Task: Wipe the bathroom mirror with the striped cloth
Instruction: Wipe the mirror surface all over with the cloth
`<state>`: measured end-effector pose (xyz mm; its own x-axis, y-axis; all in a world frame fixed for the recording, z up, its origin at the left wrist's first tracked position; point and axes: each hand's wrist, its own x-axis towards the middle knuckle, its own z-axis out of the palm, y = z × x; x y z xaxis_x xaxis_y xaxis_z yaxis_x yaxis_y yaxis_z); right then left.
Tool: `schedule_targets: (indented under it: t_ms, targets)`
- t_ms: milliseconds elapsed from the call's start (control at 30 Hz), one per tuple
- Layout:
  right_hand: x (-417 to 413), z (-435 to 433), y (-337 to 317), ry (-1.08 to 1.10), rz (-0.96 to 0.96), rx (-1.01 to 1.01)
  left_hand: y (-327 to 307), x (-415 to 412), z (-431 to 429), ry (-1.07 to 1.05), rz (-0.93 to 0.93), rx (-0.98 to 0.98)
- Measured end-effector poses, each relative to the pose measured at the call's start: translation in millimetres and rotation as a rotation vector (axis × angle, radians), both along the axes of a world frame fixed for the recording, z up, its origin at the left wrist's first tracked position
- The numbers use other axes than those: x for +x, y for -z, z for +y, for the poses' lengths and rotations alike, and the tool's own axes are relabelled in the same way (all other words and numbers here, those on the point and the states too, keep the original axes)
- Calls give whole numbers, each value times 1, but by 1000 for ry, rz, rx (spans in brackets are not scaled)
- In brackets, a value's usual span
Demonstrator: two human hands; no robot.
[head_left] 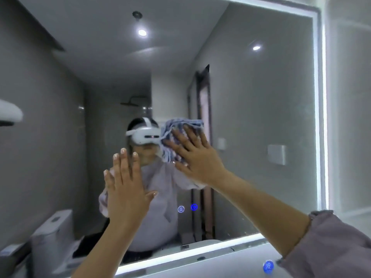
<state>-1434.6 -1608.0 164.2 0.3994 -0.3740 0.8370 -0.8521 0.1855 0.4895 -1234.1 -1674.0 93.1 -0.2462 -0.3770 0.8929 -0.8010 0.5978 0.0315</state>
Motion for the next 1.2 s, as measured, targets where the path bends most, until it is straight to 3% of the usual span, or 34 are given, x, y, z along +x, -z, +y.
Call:
schedule_targets:
  t_ms: [133,200,433,733,1033,1200]
  targets:
    - [-14,13,-52,58,-532,-134,0,1,0,-7,-28,9]
    - [-4,6,-46,78,-589,-160,0,1,-2,4,-26,13]
    - [8,1,43,61,-231,-75,1,1,-3,63,-12,-8]
    - [3,11,39,25,-192,29,-1,-1,-2,1,-39,0]
    - [-16,18,72,-82,14,71,-7,3,-4,-43,-6,21]
    - [-39,18,65,-42,108,231,-10,10,-10,-66,-48,161]
